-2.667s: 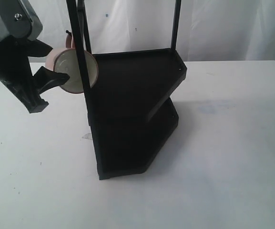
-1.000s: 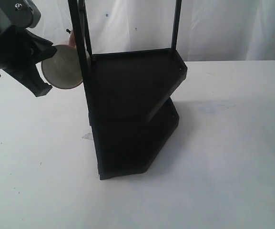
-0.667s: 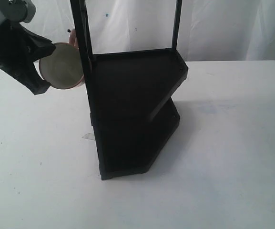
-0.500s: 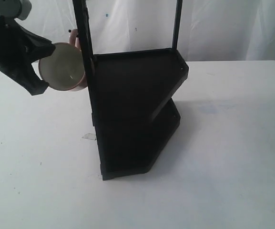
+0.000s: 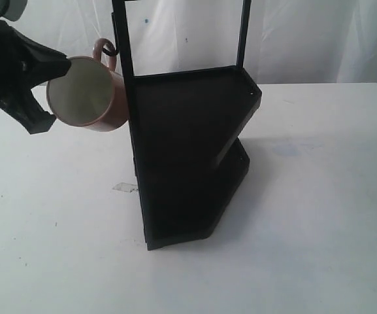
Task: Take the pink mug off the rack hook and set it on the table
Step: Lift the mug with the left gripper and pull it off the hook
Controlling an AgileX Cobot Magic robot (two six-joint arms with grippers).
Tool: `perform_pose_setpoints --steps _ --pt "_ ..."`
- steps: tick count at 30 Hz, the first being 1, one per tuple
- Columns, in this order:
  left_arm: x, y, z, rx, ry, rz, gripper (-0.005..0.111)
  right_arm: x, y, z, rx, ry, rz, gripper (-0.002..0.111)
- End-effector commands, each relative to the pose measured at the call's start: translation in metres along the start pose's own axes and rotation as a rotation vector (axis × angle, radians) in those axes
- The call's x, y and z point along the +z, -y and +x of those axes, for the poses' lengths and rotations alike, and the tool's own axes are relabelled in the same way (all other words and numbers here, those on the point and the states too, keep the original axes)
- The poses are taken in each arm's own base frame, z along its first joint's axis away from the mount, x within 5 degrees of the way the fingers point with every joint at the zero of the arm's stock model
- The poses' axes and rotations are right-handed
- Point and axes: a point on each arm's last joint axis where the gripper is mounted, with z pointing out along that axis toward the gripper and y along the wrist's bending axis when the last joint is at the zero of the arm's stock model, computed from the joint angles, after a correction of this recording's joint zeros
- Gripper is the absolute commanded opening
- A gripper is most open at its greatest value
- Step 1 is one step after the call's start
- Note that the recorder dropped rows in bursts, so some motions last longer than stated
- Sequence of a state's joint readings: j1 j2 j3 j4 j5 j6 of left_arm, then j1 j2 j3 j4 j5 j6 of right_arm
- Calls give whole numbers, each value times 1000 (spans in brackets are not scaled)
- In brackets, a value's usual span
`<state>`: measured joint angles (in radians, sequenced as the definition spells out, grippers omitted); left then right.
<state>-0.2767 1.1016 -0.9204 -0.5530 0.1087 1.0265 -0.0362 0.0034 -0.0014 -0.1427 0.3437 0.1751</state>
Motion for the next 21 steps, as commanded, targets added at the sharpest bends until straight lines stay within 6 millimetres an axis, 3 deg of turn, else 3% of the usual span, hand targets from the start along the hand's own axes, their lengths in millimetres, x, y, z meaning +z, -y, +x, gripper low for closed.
perform_pose_setpoints --steps 1,21 --pt "-4 0 -3 -24 21 -6 0 0 0 0 -1 11 5 0" --pt "-4 -8 -6 11 49 -93 0 0 0 0 -1 11 5 0"
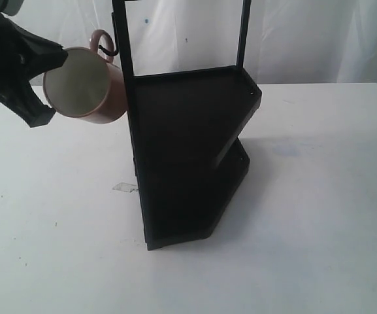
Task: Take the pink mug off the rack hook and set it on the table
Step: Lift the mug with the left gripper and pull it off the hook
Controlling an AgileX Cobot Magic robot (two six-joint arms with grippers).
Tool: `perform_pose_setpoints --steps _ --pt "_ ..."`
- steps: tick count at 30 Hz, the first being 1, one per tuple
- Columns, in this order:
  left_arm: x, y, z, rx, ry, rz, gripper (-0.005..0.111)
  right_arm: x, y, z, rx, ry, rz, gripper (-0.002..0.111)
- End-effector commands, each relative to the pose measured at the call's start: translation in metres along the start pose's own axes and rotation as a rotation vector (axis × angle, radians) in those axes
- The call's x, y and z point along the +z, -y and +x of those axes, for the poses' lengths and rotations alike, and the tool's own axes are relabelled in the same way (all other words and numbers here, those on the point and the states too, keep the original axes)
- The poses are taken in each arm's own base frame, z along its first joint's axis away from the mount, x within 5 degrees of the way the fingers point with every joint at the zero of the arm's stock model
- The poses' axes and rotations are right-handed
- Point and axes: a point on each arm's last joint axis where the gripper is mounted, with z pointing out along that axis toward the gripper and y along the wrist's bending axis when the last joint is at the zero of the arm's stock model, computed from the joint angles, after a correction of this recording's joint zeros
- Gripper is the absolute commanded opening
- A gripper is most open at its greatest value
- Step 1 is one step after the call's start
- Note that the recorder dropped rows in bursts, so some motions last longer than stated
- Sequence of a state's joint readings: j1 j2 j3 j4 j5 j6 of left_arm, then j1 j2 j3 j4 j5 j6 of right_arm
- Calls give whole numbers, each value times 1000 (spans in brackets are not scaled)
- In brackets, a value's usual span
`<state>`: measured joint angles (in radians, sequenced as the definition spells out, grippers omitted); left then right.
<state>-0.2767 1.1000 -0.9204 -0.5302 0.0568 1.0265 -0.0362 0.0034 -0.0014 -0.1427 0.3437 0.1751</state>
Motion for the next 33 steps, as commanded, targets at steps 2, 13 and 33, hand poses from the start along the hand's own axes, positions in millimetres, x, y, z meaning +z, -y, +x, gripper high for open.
perform_pose_setpoints --steps 2,13,33 --pt "-4 -4 -5 -5 34 -47 0 0 0 0 -1 11 5 0" --pt "-4 -4 -4 80 30 -49 0 0 0 0 18 11 5 0" --pt "-9 -25 10 -18 -24 -136 0 0 0 0 18 11 5 0"
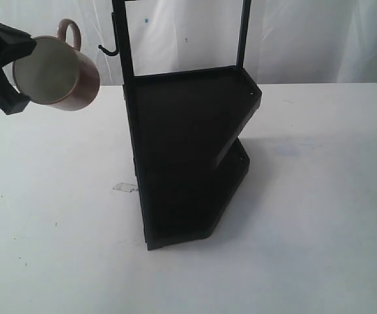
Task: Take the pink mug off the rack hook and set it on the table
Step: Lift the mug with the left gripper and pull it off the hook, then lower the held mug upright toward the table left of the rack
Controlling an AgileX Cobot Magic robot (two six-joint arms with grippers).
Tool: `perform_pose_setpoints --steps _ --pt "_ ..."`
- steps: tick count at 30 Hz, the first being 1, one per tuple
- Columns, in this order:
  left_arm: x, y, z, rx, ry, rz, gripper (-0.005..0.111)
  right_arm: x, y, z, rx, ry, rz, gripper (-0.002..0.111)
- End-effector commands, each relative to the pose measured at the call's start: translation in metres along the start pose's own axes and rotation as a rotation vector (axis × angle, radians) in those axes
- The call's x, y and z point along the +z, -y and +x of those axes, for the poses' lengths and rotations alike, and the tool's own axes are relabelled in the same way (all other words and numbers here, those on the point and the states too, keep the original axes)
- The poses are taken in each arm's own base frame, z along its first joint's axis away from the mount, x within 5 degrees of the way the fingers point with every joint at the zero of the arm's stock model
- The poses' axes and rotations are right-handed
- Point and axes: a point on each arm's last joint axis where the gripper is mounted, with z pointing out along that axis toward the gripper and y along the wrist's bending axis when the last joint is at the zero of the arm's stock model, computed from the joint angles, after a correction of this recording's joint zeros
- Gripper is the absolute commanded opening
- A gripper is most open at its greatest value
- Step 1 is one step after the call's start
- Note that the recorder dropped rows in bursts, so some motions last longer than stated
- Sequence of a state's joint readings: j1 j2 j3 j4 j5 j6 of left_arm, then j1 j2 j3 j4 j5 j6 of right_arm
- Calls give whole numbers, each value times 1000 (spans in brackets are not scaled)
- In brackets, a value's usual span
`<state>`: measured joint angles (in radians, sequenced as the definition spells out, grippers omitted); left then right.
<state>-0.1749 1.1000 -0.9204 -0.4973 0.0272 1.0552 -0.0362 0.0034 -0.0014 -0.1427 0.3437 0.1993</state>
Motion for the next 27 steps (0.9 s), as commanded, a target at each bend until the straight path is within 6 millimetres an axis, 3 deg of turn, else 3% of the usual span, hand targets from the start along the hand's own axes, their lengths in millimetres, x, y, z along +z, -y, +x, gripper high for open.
perform_pose_setpoints --steps 1,10,19,27 --pt "-5 -3 -3 -62 21 -22 0 0 0 0 -6 11 5 0" --pt "0 2 2 -188 -15 28 0 0 0 0 -6 11 5 0" --pt "20 -14 46 -533 -223 25 0 0 0 0 -6 11 5 0" --pt "43 15 64 -566 -395 244 0 0 0 0 -6 11 5 0"
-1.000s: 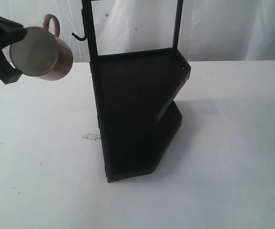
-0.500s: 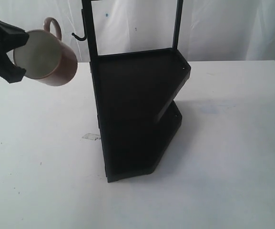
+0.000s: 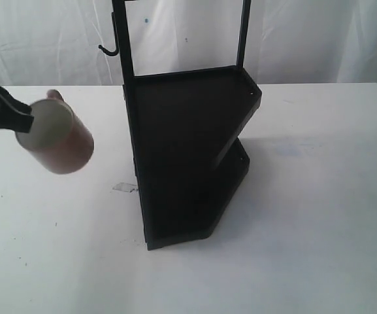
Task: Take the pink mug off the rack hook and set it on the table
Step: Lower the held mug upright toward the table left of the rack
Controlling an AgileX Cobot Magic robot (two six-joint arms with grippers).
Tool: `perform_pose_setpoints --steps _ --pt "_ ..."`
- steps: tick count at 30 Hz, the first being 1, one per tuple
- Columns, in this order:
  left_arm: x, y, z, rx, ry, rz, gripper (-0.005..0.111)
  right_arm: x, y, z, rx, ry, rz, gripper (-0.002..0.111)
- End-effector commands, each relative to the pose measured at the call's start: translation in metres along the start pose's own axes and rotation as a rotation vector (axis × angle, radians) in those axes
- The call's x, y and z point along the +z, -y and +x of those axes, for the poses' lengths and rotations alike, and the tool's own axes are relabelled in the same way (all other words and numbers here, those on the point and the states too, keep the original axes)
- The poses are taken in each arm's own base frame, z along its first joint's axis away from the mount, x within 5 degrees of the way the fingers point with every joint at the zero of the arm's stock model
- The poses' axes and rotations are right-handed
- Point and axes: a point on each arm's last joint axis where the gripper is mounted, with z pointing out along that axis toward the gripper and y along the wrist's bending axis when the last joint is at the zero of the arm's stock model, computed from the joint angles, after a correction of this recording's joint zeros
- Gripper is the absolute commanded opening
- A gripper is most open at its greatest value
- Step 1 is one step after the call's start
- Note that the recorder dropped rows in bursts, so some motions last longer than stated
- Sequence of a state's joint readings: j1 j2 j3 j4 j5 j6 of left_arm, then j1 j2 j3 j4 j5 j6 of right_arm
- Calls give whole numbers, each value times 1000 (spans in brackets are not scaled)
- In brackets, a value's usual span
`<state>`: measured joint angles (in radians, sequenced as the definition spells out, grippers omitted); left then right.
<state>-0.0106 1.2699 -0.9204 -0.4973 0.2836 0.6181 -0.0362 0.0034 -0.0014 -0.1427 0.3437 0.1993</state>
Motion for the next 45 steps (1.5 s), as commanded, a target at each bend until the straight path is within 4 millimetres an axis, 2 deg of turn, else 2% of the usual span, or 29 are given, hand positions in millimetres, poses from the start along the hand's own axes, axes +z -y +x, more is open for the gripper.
perform_pose_setpoints --steps 1,11,14,24,30,33,36,37,41,43,45 --pt "12 13 7 -13 -90 98 0 0 0 0 -6 11 5 0" --pt "21 48 6 49 -116 215 0 0 0 0 -6 11 5 0" --pt "21 52 4 91 -95 217 0 0 0 0 -6 11 5 0" --pt "22 50 0 112 -55 182 0 0 0 0 -6 11 5 0" --pt "23 40 0 227 -46 106 0 0 0 0 -6 11 5 0" --pt "22 31 -1 132 -40 74 0 0 0 0 -6 11 5 0" --pt "13 35 -12 78 -93 137 0 0 0 0 -6 11 5 0" --pt "5 37 -21 92 -132 169 0 0 0 0 -6 11 5 0" --pt "-8 30 -35 81 -193 115 0 0 0 0 -6 11 5 0" --pt "-3 24 -33 80 -231 56 0 0 0 0 -6 11 5 0" --pt "13 22 -28 58 -275 50 0 0 0 0 -6 11 5 0"
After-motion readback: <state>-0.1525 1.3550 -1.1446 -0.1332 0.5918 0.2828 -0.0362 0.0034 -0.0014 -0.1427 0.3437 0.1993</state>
